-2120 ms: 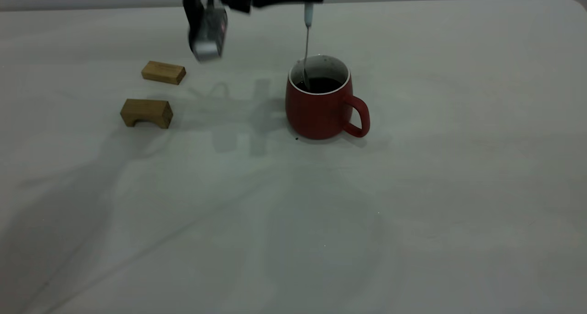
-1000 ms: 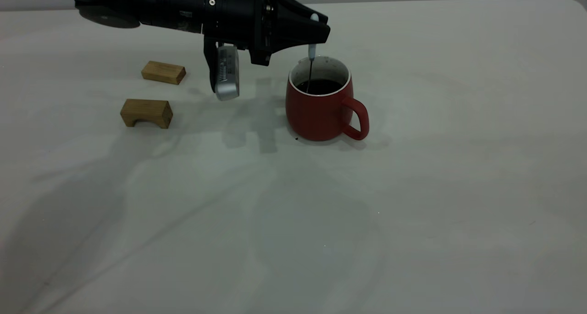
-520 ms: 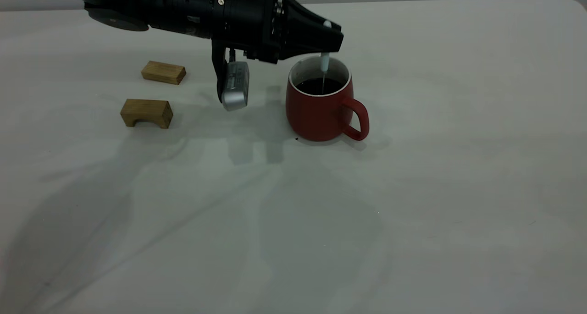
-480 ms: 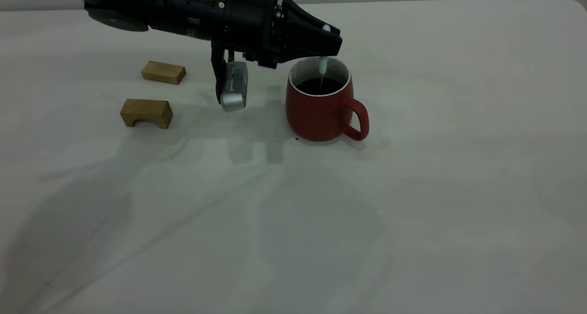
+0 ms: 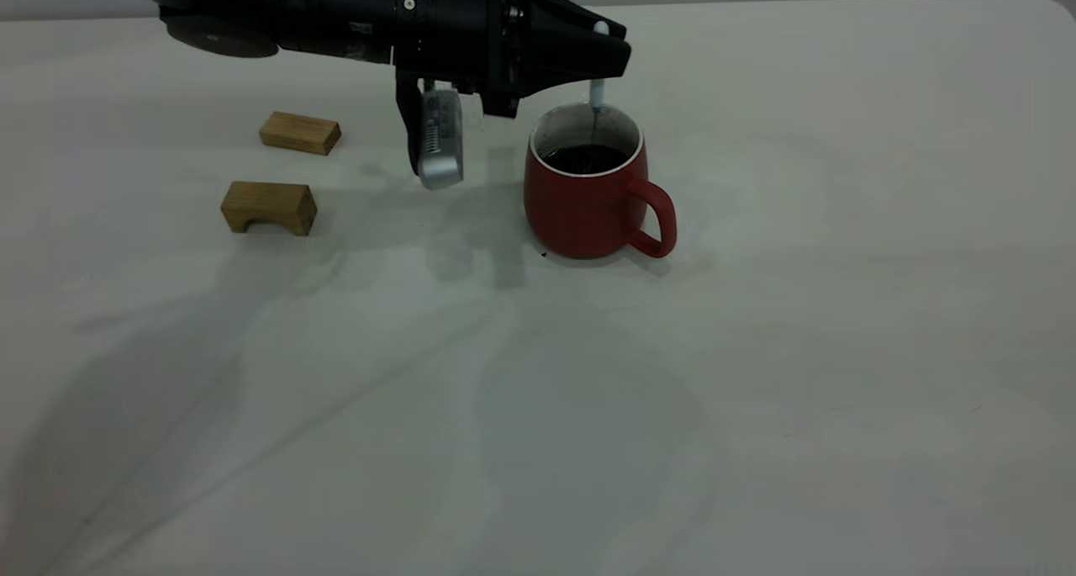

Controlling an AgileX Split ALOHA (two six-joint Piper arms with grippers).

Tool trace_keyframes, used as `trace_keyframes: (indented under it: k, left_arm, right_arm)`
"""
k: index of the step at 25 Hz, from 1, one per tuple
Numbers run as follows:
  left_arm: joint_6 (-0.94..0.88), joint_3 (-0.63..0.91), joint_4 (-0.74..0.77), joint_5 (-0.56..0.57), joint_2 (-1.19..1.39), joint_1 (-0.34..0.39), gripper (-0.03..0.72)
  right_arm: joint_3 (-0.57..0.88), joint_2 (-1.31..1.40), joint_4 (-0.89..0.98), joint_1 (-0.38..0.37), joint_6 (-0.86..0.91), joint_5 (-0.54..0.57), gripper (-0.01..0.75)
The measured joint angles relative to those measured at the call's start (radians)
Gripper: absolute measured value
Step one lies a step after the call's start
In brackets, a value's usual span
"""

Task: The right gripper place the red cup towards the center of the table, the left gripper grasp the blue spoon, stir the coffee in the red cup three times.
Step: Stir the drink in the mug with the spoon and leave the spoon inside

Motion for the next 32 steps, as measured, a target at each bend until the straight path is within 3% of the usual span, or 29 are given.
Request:
trace_keyframes:
  k: [7,18,26,32]
  left_arm:
    - [-0.093,0.000,0.102,-0.001,-0.002,0.001,0.165]
    - [0.049,-0.003,0.116,-0.064,-0.034,0.018,0.165]
    - [0.049,-0.003,0.136,0.010,-0.034,-0.007,0.165]
    - [0.061,-0.003,0.184,-0.062,-0.034,-0.007,0.172]
  right_arm:
    - [0.000,0.000,0.000,0.000,0.000,0.000,0.440]
    - [0.000,0.000,0.000,0.000,0.000,0.000,0.440]
    - [0.000,0.000,0.000,0.000,0.000,0.000,0.440]
    - [0.000,0.000,0.000,0.000,0.000,0.000,0.440]
